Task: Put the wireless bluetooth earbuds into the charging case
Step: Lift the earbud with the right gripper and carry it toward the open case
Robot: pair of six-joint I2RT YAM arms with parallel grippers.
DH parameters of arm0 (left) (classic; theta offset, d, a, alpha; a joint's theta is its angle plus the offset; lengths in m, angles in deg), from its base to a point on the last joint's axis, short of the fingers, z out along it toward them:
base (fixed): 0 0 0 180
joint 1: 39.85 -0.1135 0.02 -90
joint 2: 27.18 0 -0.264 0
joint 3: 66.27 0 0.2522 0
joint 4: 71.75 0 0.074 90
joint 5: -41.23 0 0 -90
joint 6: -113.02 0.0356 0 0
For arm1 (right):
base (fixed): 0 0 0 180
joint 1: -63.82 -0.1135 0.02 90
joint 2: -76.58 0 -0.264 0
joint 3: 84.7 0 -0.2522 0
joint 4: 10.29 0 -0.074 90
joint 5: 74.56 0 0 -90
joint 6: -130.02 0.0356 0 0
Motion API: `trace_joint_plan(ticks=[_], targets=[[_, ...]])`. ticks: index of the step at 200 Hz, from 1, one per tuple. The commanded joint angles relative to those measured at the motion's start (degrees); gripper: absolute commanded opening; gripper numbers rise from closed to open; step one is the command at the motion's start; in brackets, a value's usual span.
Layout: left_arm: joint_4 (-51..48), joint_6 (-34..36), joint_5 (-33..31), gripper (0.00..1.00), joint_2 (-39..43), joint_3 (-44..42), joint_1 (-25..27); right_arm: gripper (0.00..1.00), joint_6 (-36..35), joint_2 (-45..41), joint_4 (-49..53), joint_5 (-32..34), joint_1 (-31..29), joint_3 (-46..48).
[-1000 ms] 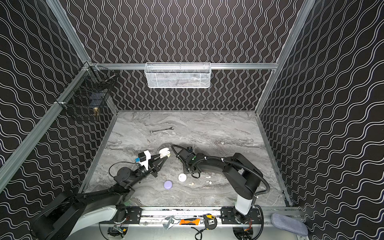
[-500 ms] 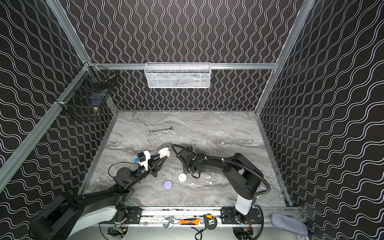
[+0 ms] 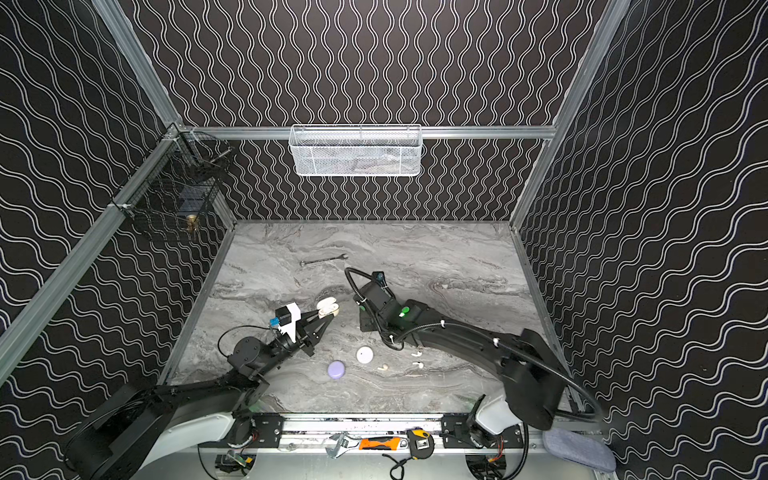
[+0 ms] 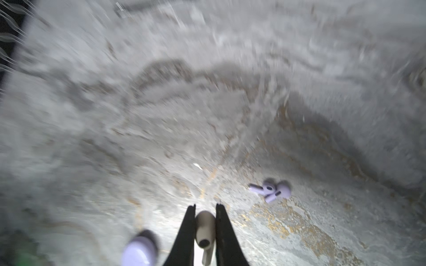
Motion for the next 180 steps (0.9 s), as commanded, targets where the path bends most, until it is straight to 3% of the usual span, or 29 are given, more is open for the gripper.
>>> trace_joint_plan(ticks=[1,30,56,72,116,148,180], targets=[[4.9,-0.91,1.76,0.0,-0.25,0.11,-0.09,0.06,-1.92,-5.19,-4.19,2.61,-0.51,-0.25],[6.37,-2.57,2.61,0.0,0.53,-0.05,-0.17,0.06,-8.39,-12.7,-15.26,1.49,-2.5,2.57],[-0.54,-3.76,10.86,0.0,1.69,4.2,-0.99,0.06,-12.57,-17.4,-24.13,-1.68,-3.8,5.26],[-2.51,-5.0,12.22,0.0,1.5,5.43,-1.67,0.06,-15.92,-19.34,-29.16,-3.87,-4.82,6.4],[4.25,-14.04,17.67,0.0,-1.23,6.16,-7.04,0.05,-24.93,-22.03,-46.19,-13.22,-6.78,12.38],[11.02,-14.96,20.5,0.0,-3.07,5.69,-7.03,0.05,-29.48,-23.5,-57.46,-20.57,-7.37,17.75],[11.3,-11.72,20.62,0.0,1.06,3.75,-7.04,0.05,-32.33,-23.53,-66.12,-25.13,-7.44,22.04]])
